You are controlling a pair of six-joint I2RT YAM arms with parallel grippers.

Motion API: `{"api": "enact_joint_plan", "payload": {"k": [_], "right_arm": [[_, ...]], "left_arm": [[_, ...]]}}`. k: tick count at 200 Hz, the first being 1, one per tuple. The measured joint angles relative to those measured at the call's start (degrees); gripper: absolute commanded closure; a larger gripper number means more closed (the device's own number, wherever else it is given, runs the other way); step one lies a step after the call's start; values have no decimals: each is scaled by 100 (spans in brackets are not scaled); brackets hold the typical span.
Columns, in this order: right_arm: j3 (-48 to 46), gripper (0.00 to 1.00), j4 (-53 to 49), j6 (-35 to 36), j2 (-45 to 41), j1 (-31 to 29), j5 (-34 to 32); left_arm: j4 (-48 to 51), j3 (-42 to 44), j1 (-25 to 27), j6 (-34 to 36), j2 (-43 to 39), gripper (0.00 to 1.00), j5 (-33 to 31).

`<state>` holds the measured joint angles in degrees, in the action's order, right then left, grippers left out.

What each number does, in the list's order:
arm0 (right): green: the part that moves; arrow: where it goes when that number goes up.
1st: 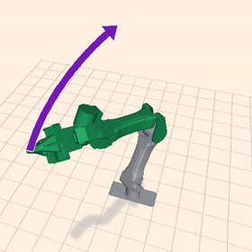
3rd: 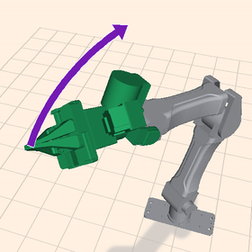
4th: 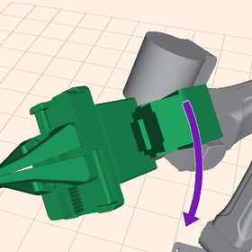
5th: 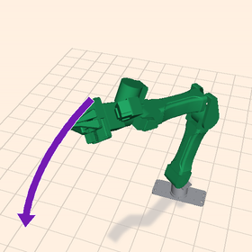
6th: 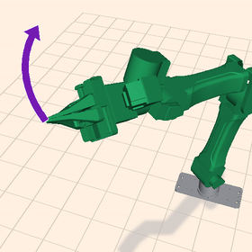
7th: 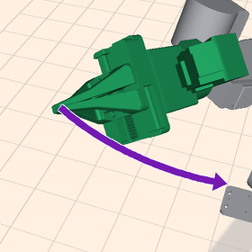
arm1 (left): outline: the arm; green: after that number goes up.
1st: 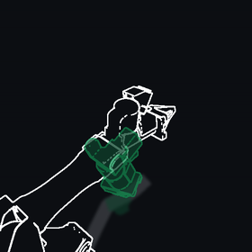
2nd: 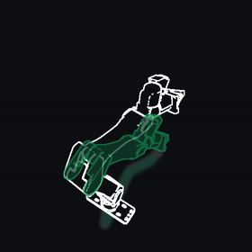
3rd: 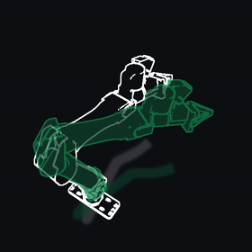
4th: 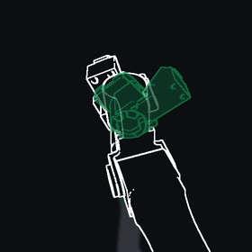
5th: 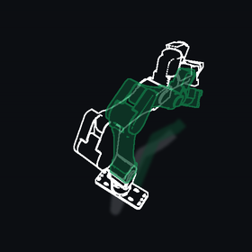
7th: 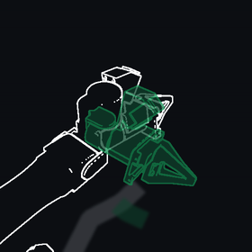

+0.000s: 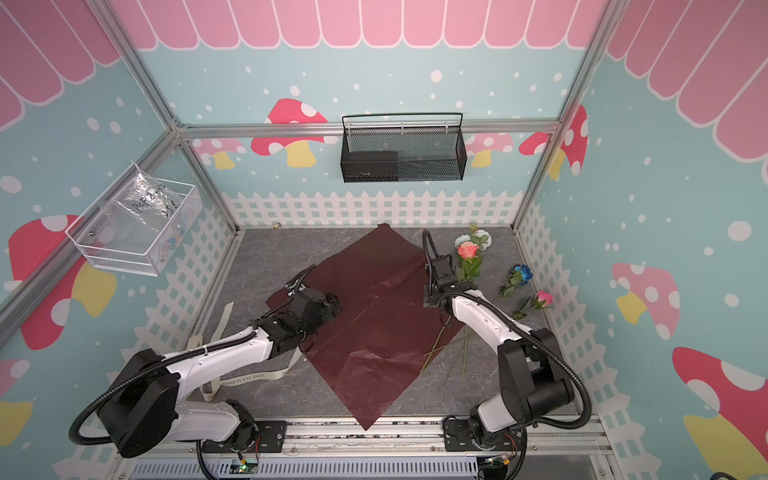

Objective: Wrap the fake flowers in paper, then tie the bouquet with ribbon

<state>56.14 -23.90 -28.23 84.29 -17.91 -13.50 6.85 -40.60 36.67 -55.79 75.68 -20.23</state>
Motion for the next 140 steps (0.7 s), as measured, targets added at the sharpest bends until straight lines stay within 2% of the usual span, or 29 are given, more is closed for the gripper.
{"api": "enact_joint_plan", "payload": {"k": [21,50,110,128,140], "right_arm": [[-195,44,46,-122,-170,328,-251],[-468,44,234,-232,-66,481,-256],[-492,44,844,-354,951,669,-186],[-492,49,1038,-367,1200,717,-140],[-485,59,1134,-354,1346,748,-111]], "left_arm": [[39,2,0,199,-356,0,-94],[61,33,0,457,-713,0,-186],[57,302,-2,719,-992,0,-282],[57,352,-7,726,-1008,0,-313],[59,365,-15,734,-1008,0,-317]]}}
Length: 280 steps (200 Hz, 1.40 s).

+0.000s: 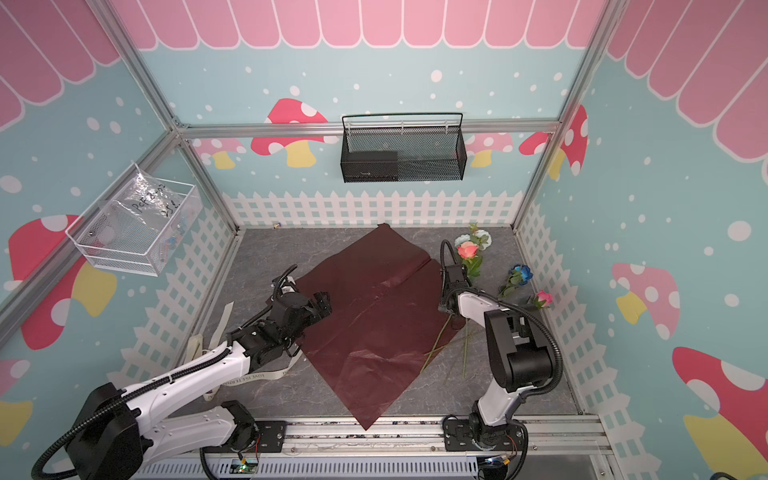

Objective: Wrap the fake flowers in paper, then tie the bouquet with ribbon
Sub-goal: 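Grasp the pink-orange rose stem with the right gripper and lift it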

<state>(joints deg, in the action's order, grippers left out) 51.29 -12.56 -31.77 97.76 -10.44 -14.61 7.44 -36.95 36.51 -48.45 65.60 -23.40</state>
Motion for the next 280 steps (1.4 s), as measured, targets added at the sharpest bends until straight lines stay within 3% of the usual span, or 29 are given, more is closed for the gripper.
{"api": "enact_joint_plan", "payload": {"k": [20,71,123,183,222,280], "right_arm": [[92,78,133,-17,140,44,13],[90,100,96,13,-262,271,-44],[52,100,-31,245,-1606,509,92],[50,100,153,173,-2157,345,1685],[334,100,520,-162,-1377,-551,2234],[2061,100,721,-459,647,-1281,2288]], "left_arm": [[-2,7,-2,11,-2,0,0],[7,109,-7,33,-87,0,-28],[374,120,-39,186,-433,0,-398],[516,280,-48,243,-981,0,-667],[544,295,-48,245,-1008,0,-704],[544,295,-50,238,-1001,0,-680]]}}
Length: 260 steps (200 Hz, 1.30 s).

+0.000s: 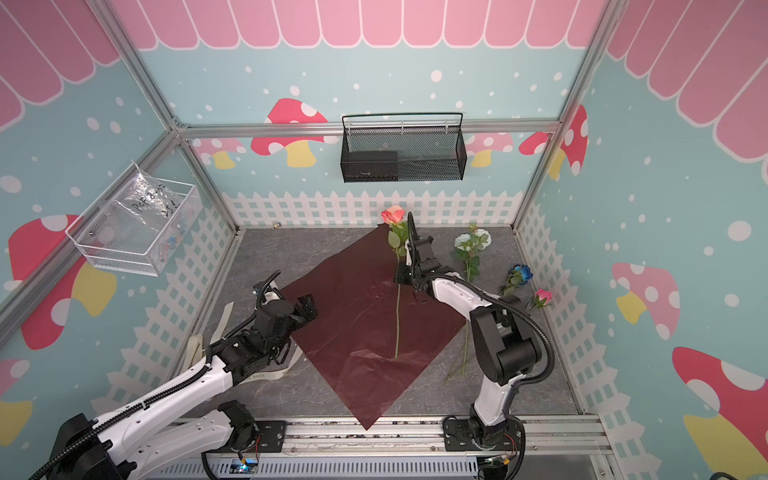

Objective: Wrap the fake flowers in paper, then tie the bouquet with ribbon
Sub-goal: 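Grasp the pink-orange rose stem with the right gripper and lift it, then lay the pink-orange rose onto the red sheet with the right gripper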

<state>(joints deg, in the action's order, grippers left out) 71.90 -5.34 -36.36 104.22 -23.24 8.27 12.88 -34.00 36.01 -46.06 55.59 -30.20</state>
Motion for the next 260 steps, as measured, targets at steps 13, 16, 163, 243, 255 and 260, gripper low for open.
{"api": "enact_joint_plan", "payload": {"k": [13,16,163,243,255,260], "right_arm": [[422,100,55,-72,376,-57,-57],[503,100,70,-85,452,-66,-68],[2881,100,-328,-448,2879,-275,-328],[3060,82,-525,-411,3156,-273,-310],[3097,72,-575,-422,3156,-275,-284],[3112,69,-588,-382,3156,-275,-273]], "left_arm": [[-2,0,0,-9,20,0,26],[-2,0,0,-15,28,0,31],[-72,0,-2,-17,459,0,286],[-79,0,-4,-20,496,0,299],[-87,0,-4,-20,496,0,302],[-90,0,-4,-20,496,1,302]]}}
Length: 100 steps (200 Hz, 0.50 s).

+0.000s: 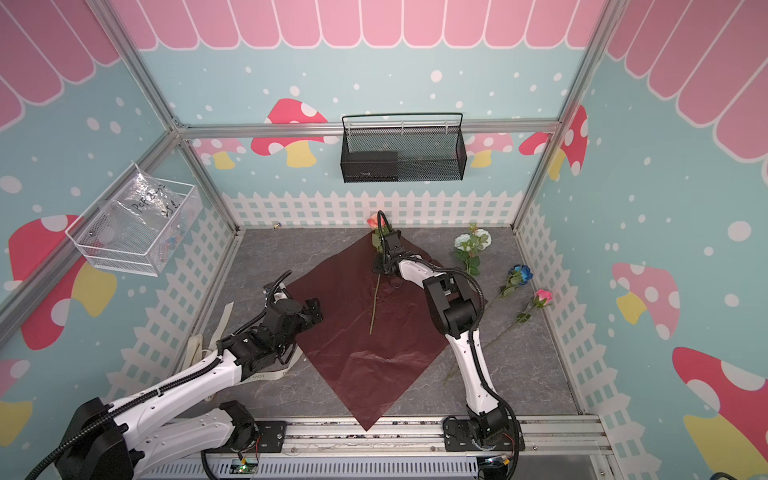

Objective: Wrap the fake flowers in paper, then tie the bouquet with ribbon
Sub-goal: 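Lay the pink-orange rose onto the red sheet with the right gripper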

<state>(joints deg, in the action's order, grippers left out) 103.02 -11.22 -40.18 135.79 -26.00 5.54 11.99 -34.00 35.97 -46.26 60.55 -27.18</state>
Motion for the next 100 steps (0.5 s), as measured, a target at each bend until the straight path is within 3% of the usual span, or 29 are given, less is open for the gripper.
{"api": "enact_joint_plan", "payload": {"k": [28,58,100], "right_arm": [[111,60,-177,116,-15,0,0],[72,58,-470,267,-254,0,-94],[-1036,58,-549,518,-1862,9,-483]], "left_arm": [[-4,0,-11,0,-4,1,2],[-4,0,-24,0,-81,0,9],[-2,0,-26,0,-289,0,15]]}}
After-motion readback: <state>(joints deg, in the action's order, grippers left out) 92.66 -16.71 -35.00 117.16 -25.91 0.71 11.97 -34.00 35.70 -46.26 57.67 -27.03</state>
